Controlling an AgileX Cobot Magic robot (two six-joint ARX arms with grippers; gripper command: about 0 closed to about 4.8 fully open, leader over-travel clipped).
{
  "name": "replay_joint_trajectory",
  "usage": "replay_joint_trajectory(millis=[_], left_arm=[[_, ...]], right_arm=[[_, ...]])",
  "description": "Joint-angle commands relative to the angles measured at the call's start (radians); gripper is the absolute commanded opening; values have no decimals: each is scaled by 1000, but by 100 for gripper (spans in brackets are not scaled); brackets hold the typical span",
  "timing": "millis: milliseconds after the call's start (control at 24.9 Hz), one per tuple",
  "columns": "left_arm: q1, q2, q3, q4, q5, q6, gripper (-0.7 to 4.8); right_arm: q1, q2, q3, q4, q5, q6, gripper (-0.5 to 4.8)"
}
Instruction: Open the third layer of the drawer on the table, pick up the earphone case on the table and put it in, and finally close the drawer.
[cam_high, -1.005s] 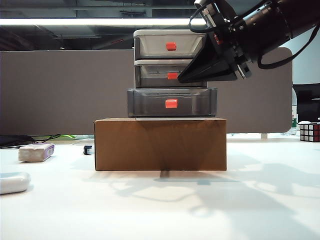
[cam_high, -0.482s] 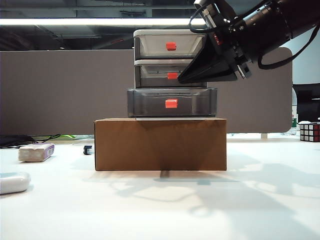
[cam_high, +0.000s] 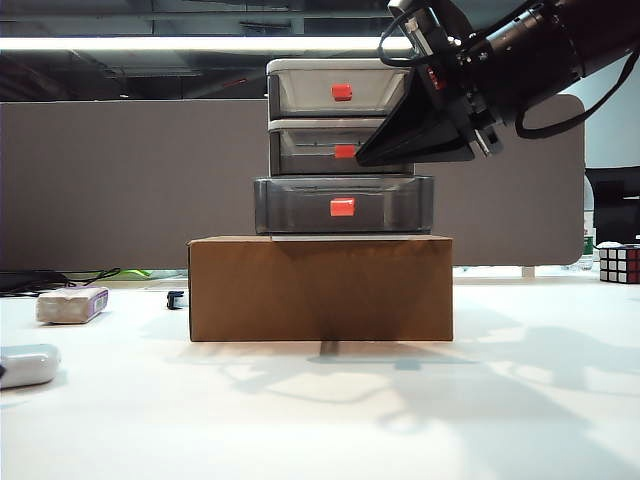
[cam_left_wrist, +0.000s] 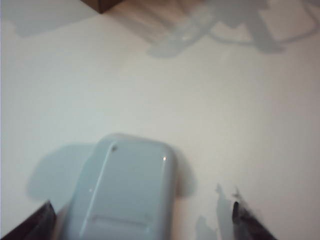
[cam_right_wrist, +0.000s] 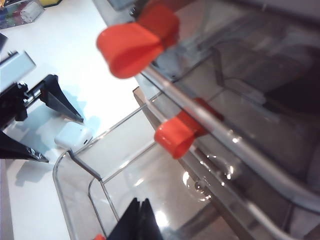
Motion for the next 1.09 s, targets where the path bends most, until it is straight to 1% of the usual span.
replay_joint_trajectory(millis=[40, 161, 362, 522, 764, 844, 924, 965, 1045, 1085], left_arm=[[-52, 49, 3, 71, -93, 7, 479], [-67, 72, 3, 110, -118, 5, 470], [-67, 74, 3, 109, -154, 6, 451], [-67, 78, 3, 109, -157, 7, 369], [-83, 116, 3, 105, -156, 9, 361], [-104, 120, 3, 105, -157, 9, 287], [-115, 120, 3, 104, -157, 8, 226], [-121, 120, 3, 103, -157, 6, 203], [-130, 120, 3, 94, -163, 6, 198], [-130, 119, 3, 94, -169, 6, 162]], right_arm=[[0, -4, 5, 10, -5, -11, -5], [0, -4, 5, 7, -5, -13, -5], [0, -4, 4, 5, -3, -15, -6], [0, -4, 4, 5, -2, -16, -5], [0, -4, 4, 7, -2, -16, -5], [0, -4, 4, 7, -2, -19, -6], [0, -4, 4, 7, -2, -19, -5], [0, -4, 4, 6, -2, -19, -6], [0, -4, 4, 6, -2, -19, -5], [0, -4, 4, 4, -2, -19, -5]])
